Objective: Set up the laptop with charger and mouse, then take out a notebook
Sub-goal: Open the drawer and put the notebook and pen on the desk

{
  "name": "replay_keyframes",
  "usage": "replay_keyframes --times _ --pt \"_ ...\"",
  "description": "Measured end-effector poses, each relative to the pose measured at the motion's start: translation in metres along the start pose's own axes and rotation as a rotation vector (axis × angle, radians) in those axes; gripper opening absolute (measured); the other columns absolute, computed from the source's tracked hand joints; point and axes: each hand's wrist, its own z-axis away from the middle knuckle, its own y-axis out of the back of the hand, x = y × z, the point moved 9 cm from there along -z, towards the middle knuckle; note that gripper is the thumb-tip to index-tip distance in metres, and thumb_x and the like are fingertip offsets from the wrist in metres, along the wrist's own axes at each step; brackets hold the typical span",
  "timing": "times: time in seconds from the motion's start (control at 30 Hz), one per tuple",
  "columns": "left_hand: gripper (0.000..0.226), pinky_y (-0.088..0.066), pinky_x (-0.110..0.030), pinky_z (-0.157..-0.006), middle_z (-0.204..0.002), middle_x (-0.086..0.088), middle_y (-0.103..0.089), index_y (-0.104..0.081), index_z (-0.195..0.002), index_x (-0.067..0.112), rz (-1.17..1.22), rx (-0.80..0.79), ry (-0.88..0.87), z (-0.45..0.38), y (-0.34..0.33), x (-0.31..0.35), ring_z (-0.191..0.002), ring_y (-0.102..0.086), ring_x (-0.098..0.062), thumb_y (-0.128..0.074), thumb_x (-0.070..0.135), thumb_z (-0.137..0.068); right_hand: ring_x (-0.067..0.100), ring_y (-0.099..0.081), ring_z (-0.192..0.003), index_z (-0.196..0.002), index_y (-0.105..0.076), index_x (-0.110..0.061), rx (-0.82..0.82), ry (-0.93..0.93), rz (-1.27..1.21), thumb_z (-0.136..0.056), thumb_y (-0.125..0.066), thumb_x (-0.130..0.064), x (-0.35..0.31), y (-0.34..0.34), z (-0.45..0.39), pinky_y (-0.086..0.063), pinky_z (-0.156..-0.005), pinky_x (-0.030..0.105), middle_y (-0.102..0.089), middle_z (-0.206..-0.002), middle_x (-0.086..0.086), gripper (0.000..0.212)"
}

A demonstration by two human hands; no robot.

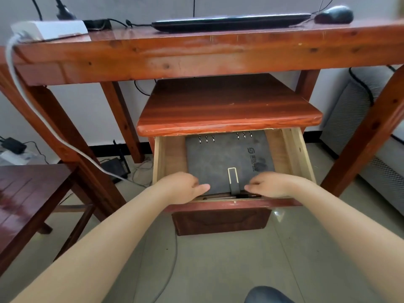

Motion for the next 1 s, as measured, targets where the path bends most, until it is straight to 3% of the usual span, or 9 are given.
replay_keyframes --times 0.1,0.27,0.4,0.5,0.7,0.83,0.9,1.0 --pt "0.048 -0.043 -0.033 -0.096 -0.134 -0.016 -0.051 -0.046 -0.129 0.004 0.017 0.031 0.095 -0.016 0.002 -0.002 -0.119 -0.049 -0.029 -0.039 0.040 -0.097 0.030 -0.055 -0.099 -0.101 -0.061 0.003 0.001 -0.033 0.160 -0.097 -0.034 -0.022 -0.009 -0.004 -0.011 -0.039 -0.075 0.028 -0.060 -0.111 0.024 0.036" --pt "0.066 -0.044 -0.031 -0.098 -0.140 -0.014 -0.045 -0.030 -0.138 0.003 0.196 0.028 0.292 -0.039 -0.012 -0.006 -0.124 -0.047 -0.029 -0.057 0.039 -0.089 0.032 -0.051 -0.117 -0.118 -0.054 0.003 -0.081 -0.087 0.226 -0.098 -0.032 -0.023 -0.006 -0.021 -0.017 -0.042 -0.095 0.031 -0.053 -0.130 0.023 0.039" --pt "0.084 -0.044 -0.031 -0.100 -0.142 -0.019 -0.030 -0.009 -0.143 0.010 0.432 0.045 0.452 -0.045 -0.027 -0.011 -0.128 -0.042 -0.029 -0.066 0.032 -0.085 0.030 -0.048 -0.122 -0.123 -0.052 -0.001 -0.167 -0.126 0.088 -0.097 -0.029 -0.017 0.000 -0.032 -0.015 -0.037 -0.103 0.034 -0.050 -0.137 0.017 0.038" --pt "0.088 -0.045 -0.033 -0.099 -0.139 -0.016 -0.039 -0.008 -0.143 0.014 0.533 0.100 0.466 -0.049 -0.032 -0.015 -0.124 -0.046 -0.029 -0.070 0.024 -0.081 0.030 -0.049 -0.121 -0.122 -0.053 -0.001 -0.130 -0.134 0.004 -0.096 -0.031 -0.017 -0.002 -0.030 -0.011 -0.037 -0.101 0.031 -0.050 -0.137 0.019 0.037" --pt "0.121 -0.044 -0.034 -0.099 -0.138 -0.010 -0.047 0.020 -0.144 0.021 0.643 0.101 0.464 -0.053 -0.039 -0.017 -0.121 -0.050 -0.029 -0.077 0.015 -0.073 0.031 -0.049 -0.120 -0.123 -0.054 0.001 -0.054 -0.116 -0.034 -0.094 -0.039 -0.020 -0.005 -0.024 -0.009 -0.040 -0.094 0.030 -0.052 -0.134 0.019 0.038" --pt "0.132 -0.045 -0.038 -0.102 -0.141 -0.008 -0.044 0.029 -0.140 0.026 0.663 0.110 0.436 -0.055 -0.038 -0.017 -0.119 -0.053 -0.029 -0.081 0.011 -0.069 0.031 -0.053 -0.110 -0.119 -0.053 0.007 -0.022 -0.169 -0.054 -0.095 -0.035 -0.012 -0.002 -0.019 -0.008 -0.034 -0.070 0.028 -0.053 -0.131 0.024 0.036" --pt "0.135 -0.043 -0.039 -0.104 -0.144 -0.007 -0.041 0.031 -0.139 0.025 0.660 0.112 0.418 -0.055 -0.038 -0.017 -0.121 -0.051 -0.030 -0.082 0.012 -0.067 0.030 -0.053 -0.110 -0.119 -0.053 0.006 -0.022 -0.161 0.021 -0.093 -0.037 -0.015 -0.002 -0.018 -0.009 -0.042 -0.082 0.032 -0.052 -0.131 0.024 0.037" --pt "0.134 -0.044 -0.037 -0.103 -0.144 -0.006 -0.043 0.032 -0.139 0.026 0.633 0.116 0.397 -0.054 -0.035 -0.018 -0.120 -0.053 -0.029 -0.081 0.012 -0.068 0.032 -0.049 -0.121 -0.123 -0.050 0.005 -0.011 -0.155 0.031 -0.094 -0.035 -0.017 -0.001 -0.018 -0.010 -0.041 -0.096 0.030 -0.048 -0.136 0.024 0.039"
